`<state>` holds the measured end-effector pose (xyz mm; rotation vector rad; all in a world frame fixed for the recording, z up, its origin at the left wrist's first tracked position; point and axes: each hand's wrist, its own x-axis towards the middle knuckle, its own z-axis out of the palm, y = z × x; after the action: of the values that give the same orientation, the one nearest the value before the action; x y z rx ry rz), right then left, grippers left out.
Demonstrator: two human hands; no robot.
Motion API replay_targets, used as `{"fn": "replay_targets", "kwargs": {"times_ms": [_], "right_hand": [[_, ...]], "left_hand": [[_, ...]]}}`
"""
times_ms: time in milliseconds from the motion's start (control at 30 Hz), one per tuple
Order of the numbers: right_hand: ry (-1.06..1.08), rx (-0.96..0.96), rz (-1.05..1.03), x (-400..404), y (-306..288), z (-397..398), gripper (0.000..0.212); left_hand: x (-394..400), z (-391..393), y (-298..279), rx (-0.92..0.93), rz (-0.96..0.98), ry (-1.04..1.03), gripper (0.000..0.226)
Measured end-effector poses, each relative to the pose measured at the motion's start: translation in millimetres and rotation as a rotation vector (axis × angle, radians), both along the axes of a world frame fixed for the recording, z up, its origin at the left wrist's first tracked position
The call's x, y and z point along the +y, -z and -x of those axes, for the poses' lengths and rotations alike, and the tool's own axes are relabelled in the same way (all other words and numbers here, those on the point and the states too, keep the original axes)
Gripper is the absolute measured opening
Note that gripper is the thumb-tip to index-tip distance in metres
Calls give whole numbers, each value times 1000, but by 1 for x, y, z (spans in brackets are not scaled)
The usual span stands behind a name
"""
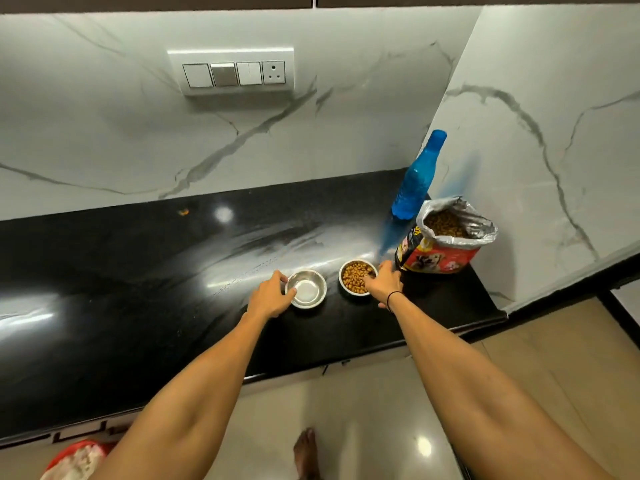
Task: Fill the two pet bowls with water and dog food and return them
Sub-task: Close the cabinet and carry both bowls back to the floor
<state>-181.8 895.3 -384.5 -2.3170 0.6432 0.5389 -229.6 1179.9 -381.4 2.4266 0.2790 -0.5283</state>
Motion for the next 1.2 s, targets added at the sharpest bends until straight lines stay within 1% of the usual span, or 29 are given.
{"fn": "replay_targets", "kwargs": {"times_ms": [67,133,233,300,433,567,667,767,1000,1200], "right_hand": [[43,15,-44,1,7,4,71],[88,29,-102,3,13,8,70],[160,-4,-179,7,18,9,57],[223,-38,-224,9,22,6,49],[314,-89,-283,9,30,1,49],[339,-133,-315,9,33,1,45],[337,-165,-293,9,30,6,37],[350,-184,-288,5,25,17,34],[388,-242,-284,-26,7,51,37],[501,-303,-227,-80,0,97,40]], "left_hand": [[0,2,7,0,44,-44,36],[-1,3,17,12,128,-102,34],[-3,1,27,85,266,-204,40],[-6,1,30,110,343,-240,37],[-10,-1,37,128,493,-346,25],[-12,-5,43,115,580,-382,30],[-15,-6,46,108,587,-352,33],[-19,-6,45,113,583,-310,34],[-49,-9,26,93,574,-145,34],[-102,-16,4,100,561,52,32]]}}
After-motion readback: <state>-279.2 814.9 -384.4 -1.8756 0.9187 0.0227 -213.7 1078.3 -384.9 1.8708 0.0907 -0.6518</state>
